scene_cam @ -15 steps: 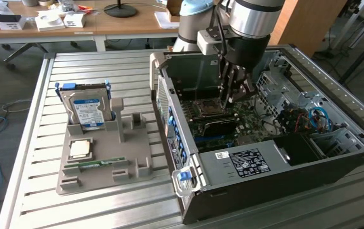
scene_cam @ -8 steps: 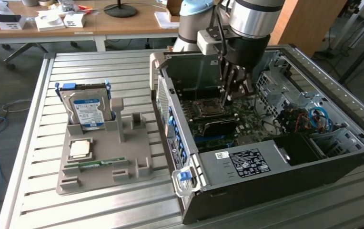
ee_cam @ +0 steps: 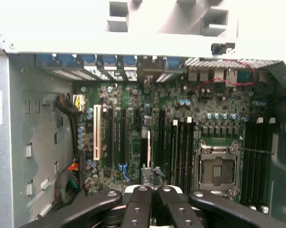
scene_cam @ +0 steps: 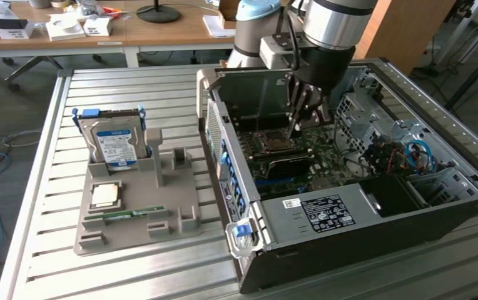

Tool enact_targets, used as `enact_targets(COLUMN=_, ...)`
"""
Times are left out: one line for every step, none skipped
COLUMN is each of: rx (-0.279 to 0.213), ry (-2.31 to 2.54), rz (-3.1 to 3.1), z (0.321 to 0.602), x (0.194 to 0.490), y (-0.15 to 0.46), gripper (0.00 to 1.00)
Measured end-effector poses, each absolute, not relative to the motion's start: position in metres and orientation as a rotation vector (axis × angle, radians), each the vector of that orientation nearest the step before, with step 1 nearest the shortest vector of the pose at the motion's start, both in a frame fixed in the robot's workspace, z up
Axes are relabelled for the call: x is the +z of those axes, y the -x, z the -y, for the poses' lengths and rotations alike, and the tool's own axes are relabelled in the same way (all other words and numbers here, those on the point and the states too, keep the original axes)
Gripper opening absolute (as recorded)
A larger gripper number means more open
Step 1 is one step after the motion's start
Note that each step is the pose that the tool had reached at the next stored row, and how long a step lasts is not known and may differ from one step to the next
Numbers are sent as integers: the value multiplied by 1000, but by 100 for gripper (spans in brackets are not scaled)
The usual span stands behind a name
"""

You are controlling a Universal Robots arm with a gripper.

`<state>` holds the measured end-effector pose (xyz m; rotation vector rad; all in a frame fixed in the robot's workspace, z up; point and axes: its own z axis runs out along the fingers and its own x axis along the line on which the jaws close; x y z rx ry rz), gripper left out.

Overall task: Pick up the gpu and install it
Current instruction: 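Press down on the gpu until it lock into place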

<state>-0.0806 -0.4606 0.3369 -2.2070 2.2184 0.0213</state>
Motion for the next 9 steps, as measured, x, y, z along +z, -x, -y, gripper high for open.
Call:
enact_targets(rx=27, ry=2209, rz=-2222, z=461, x=337, y=81, gripper=11)
enact_targets(rx=27, ry=2209, rz=-2223, z=461, x=337, y=81, gripper=11)
enact_targets(rx=28, ry=2209, rz=-2222, z=460, x=336, y=81, gripper=11)
enact_targets(rx=27, ry=2208, rz=-2222, z=460, x=335, y=81, gripper=11)
enact_targets(rx=27, ry=2208, rz=-2223, z=461, x=333, y=81, gripper=11)
enact_targets(rx=27, ry=2208, rz=-2223, z=461, x=331, y=81, gripper=11)
enact_targets(rx=26, ry=2207, rz=-2223, z=461, x=329, y=80, gripper=11)
enact_targets(rx=25, ry=2206, rz=-2223, z=461, x=328, y=80, gripper=11)
enact_targets(rx=24, ry=2205, rz=-2224, z=460, x=326, y=81, gripper=11)
